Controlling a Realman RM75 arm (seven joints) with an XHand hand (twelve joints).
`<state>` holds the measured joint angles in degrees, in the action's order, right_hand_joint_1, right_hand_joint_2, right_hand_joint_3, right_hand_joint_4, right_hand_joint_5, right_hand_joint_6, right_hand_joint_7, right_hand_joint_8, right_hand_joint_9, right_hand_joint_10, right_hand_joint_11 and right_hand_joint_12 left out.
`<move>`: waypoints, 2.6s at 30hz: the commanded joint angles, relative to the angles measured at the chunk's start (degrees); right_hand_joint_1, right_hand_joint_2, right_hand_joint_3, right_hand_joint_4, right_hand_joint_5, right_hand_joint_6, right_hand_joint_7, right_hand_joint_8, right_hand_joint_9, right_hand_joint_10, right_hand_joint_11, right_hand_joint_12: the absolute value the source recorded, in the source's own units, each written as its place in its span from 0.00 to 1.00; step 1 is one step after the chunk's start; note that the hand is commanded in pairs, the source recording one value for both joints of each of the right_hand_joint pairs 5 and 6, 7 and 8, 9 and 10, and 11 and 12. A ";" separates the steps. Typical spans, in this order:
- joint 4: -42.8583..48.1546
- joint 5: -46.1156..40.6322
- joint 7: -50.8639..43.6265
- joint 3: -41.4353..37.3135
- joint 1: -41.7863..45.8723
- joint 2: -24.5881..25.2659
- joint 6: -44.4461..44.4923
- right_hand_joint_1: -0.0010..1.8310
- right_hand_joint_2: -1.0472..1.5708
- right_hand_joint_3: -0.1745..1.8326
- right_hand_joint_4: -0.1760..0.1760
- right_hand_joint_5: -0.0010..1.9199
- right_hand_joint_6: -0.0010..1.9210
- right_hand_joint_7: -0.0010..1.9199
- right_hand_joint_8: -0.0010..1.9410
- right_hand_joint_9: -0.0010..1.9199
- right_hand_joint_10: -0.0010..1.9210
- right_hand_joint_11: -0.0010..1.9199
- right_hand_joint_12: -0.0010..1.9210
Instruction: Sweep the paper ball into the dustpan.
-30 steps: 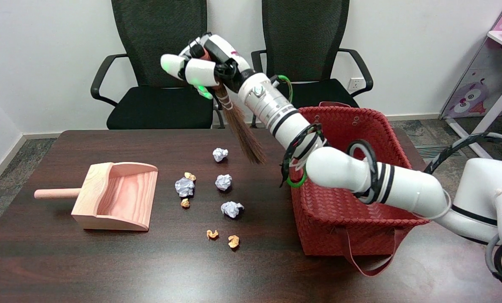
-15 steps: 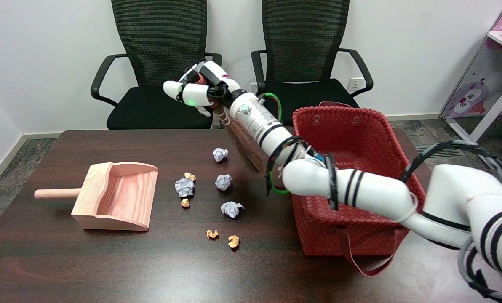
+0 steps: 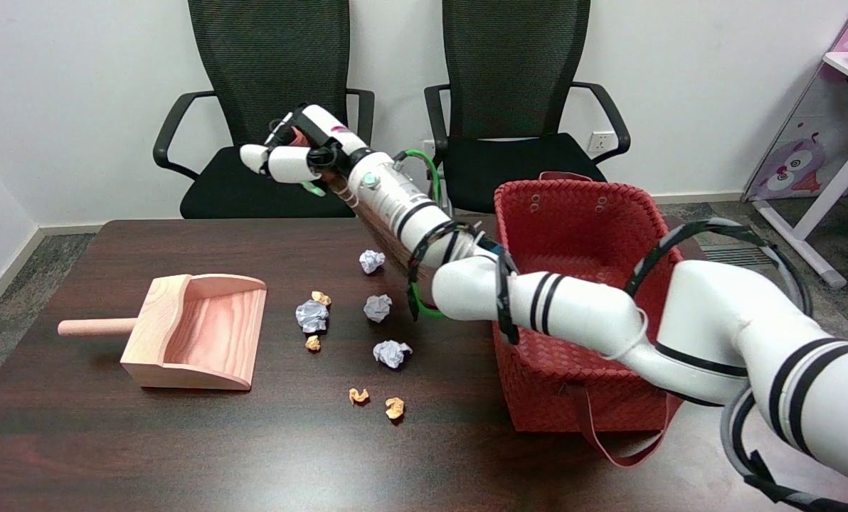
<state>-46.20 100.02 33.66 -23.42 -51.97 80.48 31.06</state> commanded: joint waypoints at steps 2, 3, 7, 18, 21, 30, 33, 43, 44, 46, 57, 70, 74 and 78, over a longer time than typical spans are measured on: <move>12.24 3.08 2.26 3.57 -4.39 6.81 -3.19 0.55 1.00 0.35 1.00 1.00 1.00 1.00 0.99 1.00 1.00 1.00 1.00; 12.42 3.08 2.28 3.48 -4.37 6.72 -3.19 0.55 1.00 0.35 1.00 1.00 1.00 1.00 0.99 1.00 1.00 1.00 1.00; 14.23 3.08 2.37 3.29 -4.37 6.62 -3.19 0.53 1.00 0.33 1.00 1.00 1.00 1.00 0.99 1.00 1.00 1.00 1.00; 16.13 2.64 2.46 3.64 -4.13 7.47 -5.16 0.54 1.00 0.34 1.00 1.00 1.00 1.00 0.99 1.00 1.00 1.00 1.00; 16.32 2.55 2.62 3.56 -3.37 8.24 -5.30 0.53 1.00 0.36 1.00 1.00 1.00 1.00 0.99 1.00 1.00 1.00 1.00; 17.11 2.99 3.07 3.64 -3.15 10.73 -5.83 0.52 1.00 0.39 1.00 1.00 1.00 1.00 0.99 1.00 1.00 1.00 1.00; 17.11 2.65 3.08 3.64 -2.71 11.10 -6.00 0.52 1.00 0.40 1.00 1.00 1.00 1.00 0.99 1.00 1.00 1.00 1.00; 17.10 2.81 9.83 4.70 -1.48 11.90 -8.63 0.51 1.00 0.40 1.00 1.00 1.00 1.00 0.99 1.00 1.00 1.00 1.00; 16.94 2.82 10.68 4.95 -1.31 11.90 -8.64 0.51 1.00 0.40 1.00 1.00 1.00 1.00 0.99 1.00 1.00 0.99 0.99; 16.52 2.99 10.81 5.05 -0.87 11.90 -8.56 0.51 1.00 0.40 1.00 1.00 1.00 1.00 0.99 1.00 1.00 0.99 0.99; 11.89 2.64 11.66 4.70 1.06 11.65 -8.12 0.51 1.00 0.40 1.00 1.00 1.00 1.00 0.99 1.00 1.00 0.98 0.98; 0.46 2.55 15.57 3.65 3.26 9.54 -6.37 0.51 1.00 0.40 1.00 1.00 1.00 1.00 0.99 1.00 1.00 0.99 0.99; -0.73 2.55 18.09 3.64 3.79 9.52 -3.57 0.53 1.00 0.42 1.00 1.00 1.00 1.00 0.99 1.00 1.00 1.00 1.00; -0.40 2.46 18.19 2.88 4.14 9.52 -0.45 0.53 1.00 0.42 1.00 1.00 1.00 1.00 0.99 1.00 1.00 1.00 1.00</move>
<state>-40.30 102.69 47.17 -19.16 -50.12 90.95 24.31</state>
